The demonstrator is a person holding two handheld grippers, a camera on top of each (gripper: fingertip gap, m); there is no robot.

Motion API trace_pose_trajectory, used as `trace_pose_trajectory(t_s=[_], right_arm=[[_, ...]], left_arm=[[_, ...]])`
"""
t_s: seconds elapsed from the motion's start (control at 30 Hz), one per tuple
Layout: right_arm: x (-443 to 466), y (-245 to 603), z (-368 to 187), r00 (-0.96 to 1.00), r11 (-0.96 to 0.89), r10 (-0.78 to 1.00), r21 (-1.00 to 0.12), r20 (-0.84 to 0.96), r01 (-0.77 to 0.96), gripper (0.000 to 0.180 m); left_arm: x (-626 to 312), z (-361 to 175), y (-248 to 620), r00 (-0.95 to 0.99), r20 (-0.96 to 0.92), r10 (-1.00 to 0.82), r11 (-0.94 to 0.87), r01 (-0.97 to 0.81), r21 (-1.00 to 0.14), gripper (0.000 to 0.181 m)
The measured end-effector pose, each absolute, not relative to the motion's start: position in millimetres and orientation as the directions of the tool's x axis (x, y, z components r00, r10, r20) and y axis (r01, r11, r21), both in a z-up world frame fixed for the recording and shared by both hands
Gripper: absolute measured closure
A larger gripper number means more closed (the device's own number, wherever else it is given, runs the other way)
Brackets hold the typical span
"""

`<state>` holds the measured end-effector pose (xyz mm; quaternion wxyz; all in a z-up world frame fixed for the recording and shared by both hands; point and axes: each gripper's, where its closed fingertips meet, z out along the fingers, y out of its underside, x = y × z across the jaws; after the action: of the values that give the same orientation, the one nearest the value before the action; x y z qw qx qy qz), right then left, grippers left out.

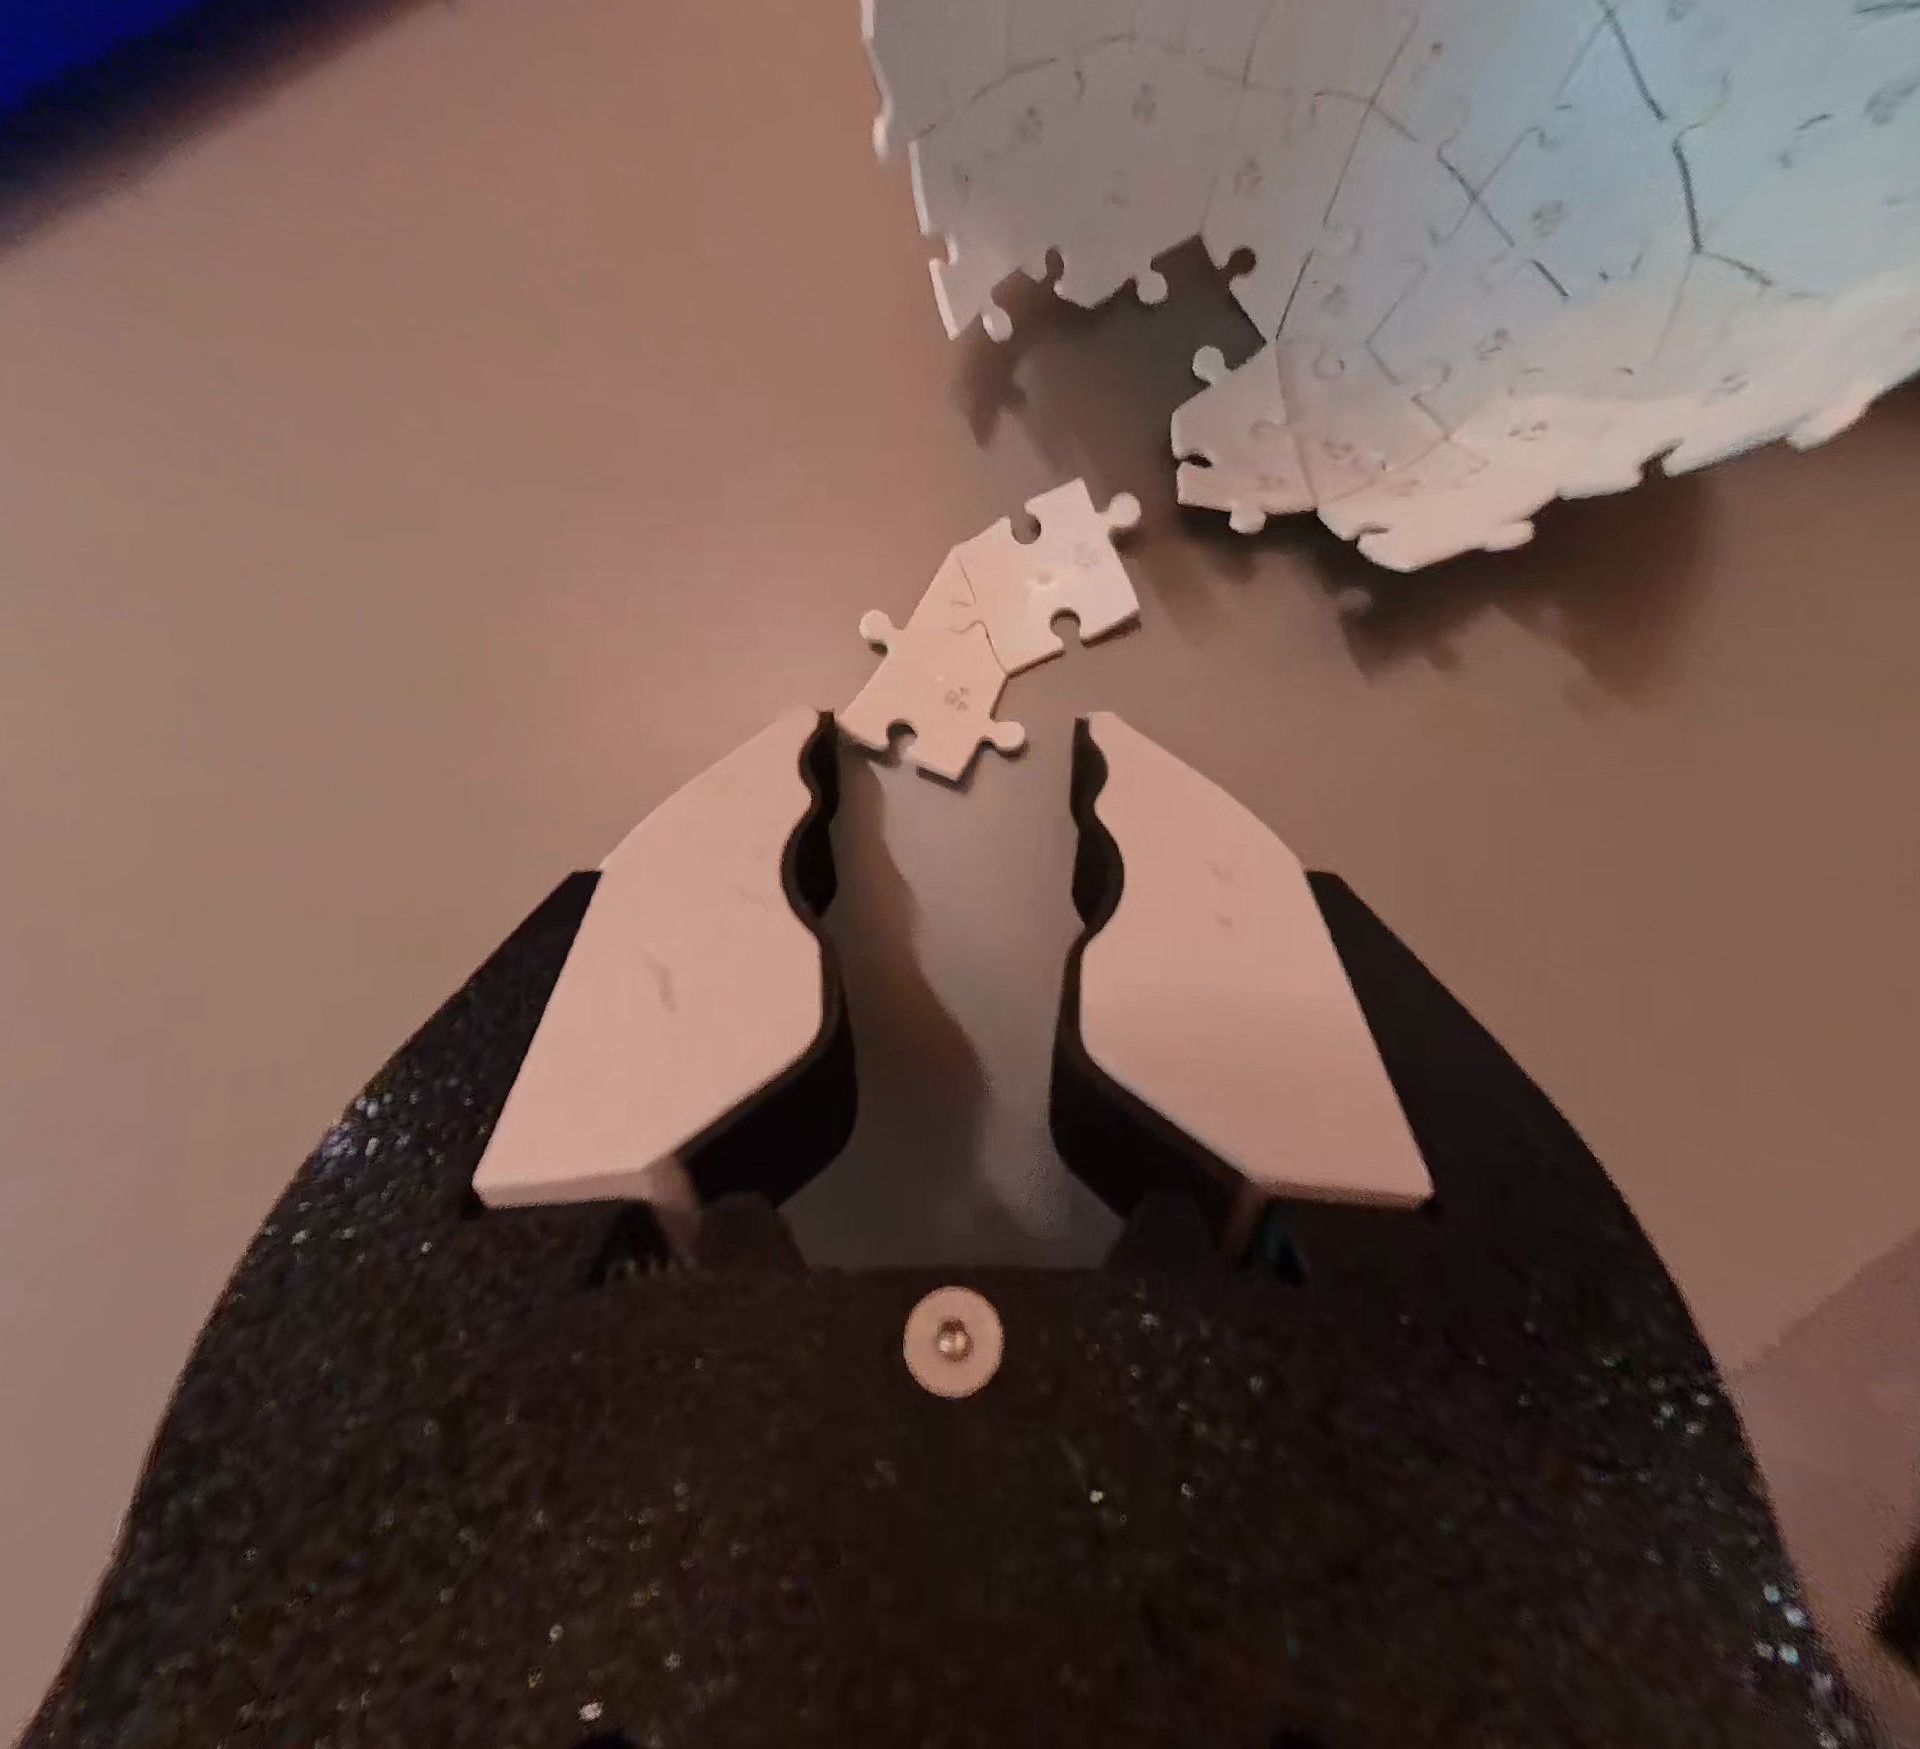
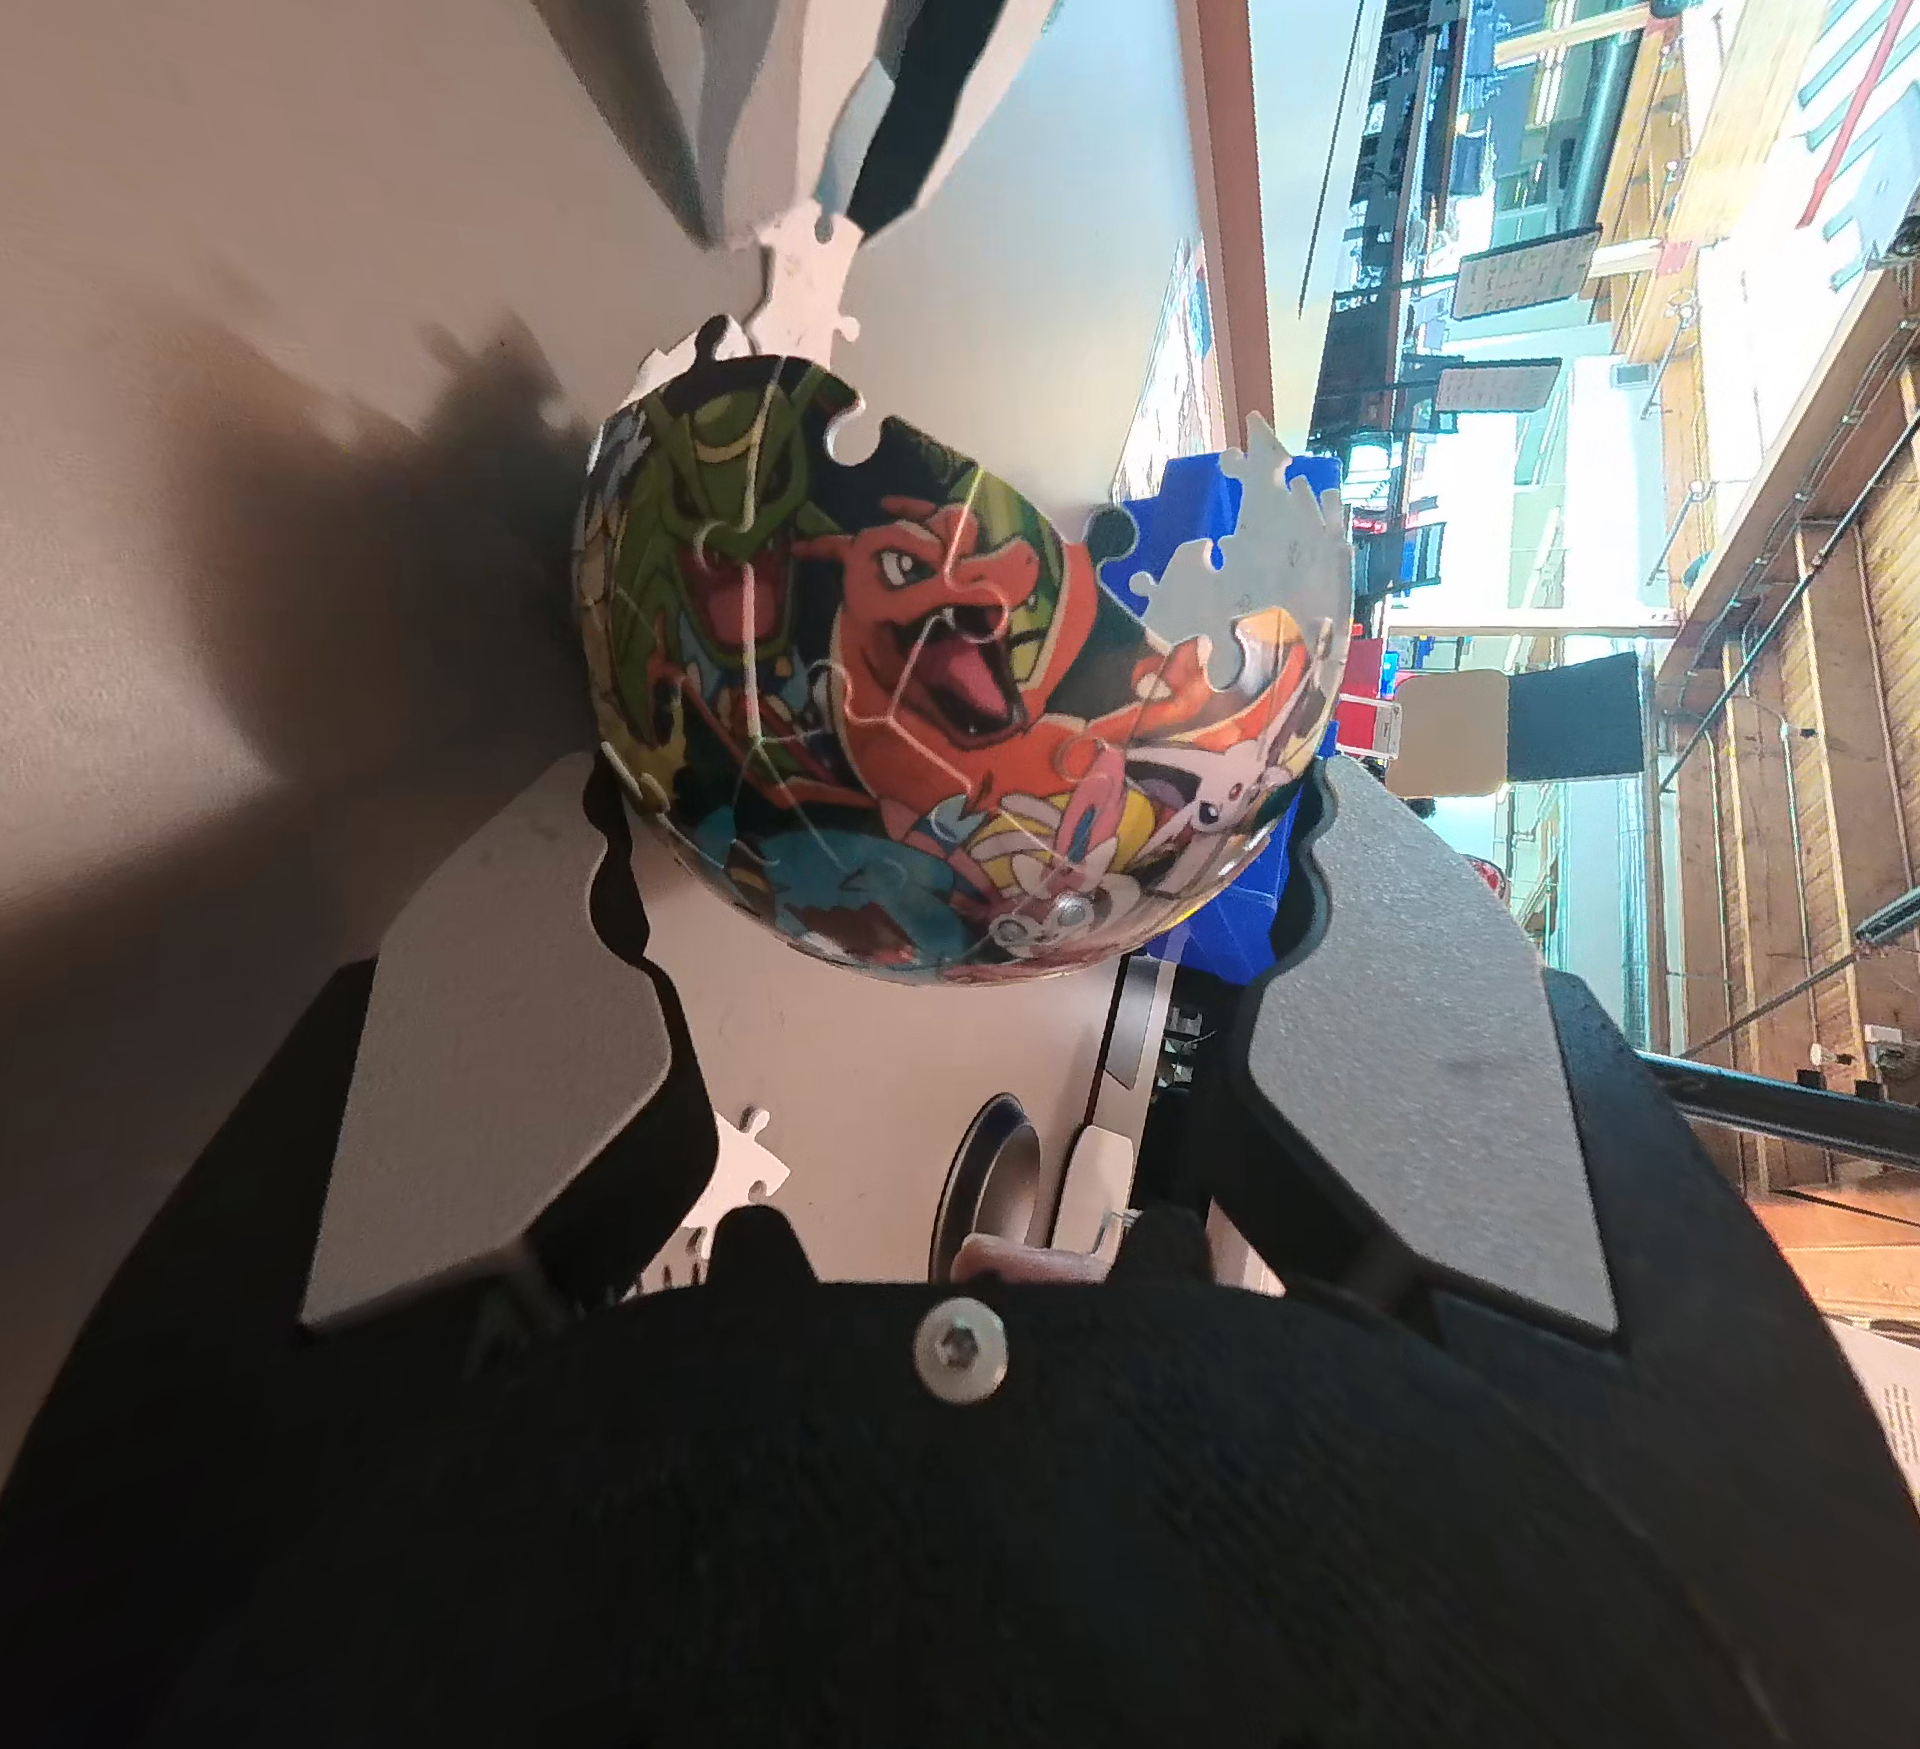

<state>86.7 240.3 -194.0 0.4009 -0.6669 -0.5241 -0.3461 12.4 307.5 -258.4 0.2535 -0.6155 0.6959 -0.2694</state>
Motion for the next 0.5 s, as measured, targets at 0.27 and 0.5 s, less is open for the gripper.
trace_pose_trajectory(t_s=[0.27,0.5], right_arm=[[88.1,239.5,-194.1,0.210,-0.131,0.420,-0.170,0.883,0.977,0.060],[86.8,239.8,-193.9,0.205,-0.127,0.420,-0.166,0.884,0.978,0.060]], left_arm=[[12.8,-257.1,313.1,-0.223,-0.078,-0.972,0.217,-0.717,-0.662,0.132],[17.4,-243.9,321.0,-0.502,-0.161,-0.850,0.465,-0.570,-0.678,0.131]])
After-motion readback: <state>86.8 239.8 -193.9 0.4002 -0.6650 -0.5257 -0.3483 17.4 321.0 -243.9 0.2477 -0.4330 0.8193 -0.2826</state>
